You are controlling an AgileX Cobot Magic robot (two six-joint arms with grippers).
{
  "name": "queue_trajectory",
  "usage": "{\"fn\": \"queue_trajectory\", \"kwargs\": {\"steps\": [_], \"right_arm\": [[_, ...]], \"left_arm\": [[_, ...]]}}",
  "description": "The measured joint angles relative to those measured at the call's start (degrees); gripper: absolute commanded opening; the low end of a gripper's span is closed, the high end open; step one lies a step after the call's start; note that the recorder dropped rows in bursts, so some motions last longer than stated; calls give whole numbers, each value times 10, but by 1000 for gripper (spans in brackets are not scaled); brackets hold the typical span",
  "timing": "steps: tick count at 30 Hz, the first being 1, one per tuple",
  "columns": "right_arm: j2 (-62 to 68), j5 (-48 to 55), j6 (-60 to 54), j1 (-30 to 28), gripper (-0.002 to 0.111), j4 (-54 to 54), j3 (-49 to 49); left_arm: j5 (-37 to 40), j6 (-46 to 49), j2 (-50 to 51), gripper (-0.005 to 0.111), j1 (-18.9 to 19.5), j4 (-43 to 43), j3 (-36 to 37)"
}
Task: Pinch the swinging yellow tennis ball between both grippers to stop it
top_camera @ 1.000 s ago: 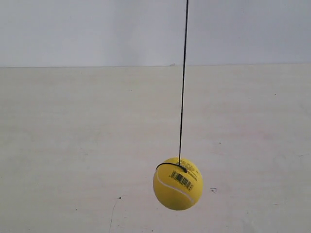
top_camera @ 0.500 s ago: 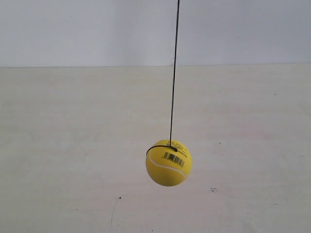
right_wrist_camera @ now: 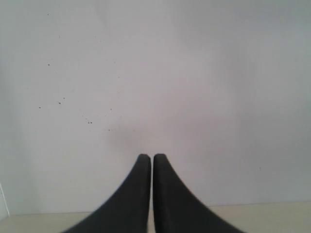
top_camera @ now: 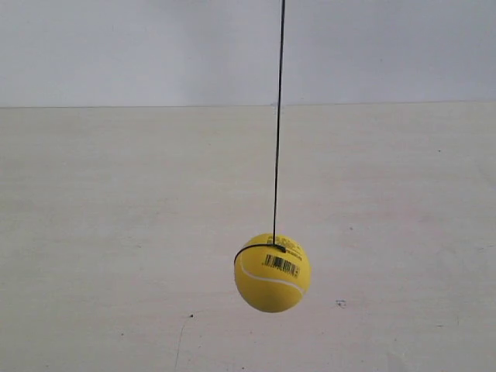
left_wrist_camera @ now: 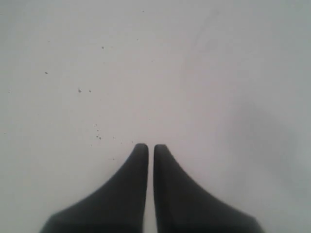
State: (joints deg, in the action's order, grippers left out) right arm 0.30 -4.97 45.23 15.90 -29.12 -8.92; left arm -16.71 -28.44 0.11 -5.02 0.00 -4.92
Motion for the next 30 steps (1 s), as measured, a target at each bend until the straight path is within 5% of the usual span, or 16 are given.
{"fn": "queue_trajectory", "kwargs": {"steps": [8,21,30], "right_arm": [[0,1,0,0,0,0,0],[0,1,0,0,0,0,0],[0,1,0,0,0,0,0]], "left_arm": [[42,0,0,5,24,0,0],[313,0,0,5,26,0,47],[334,0,0,5,26,16,47]]}}
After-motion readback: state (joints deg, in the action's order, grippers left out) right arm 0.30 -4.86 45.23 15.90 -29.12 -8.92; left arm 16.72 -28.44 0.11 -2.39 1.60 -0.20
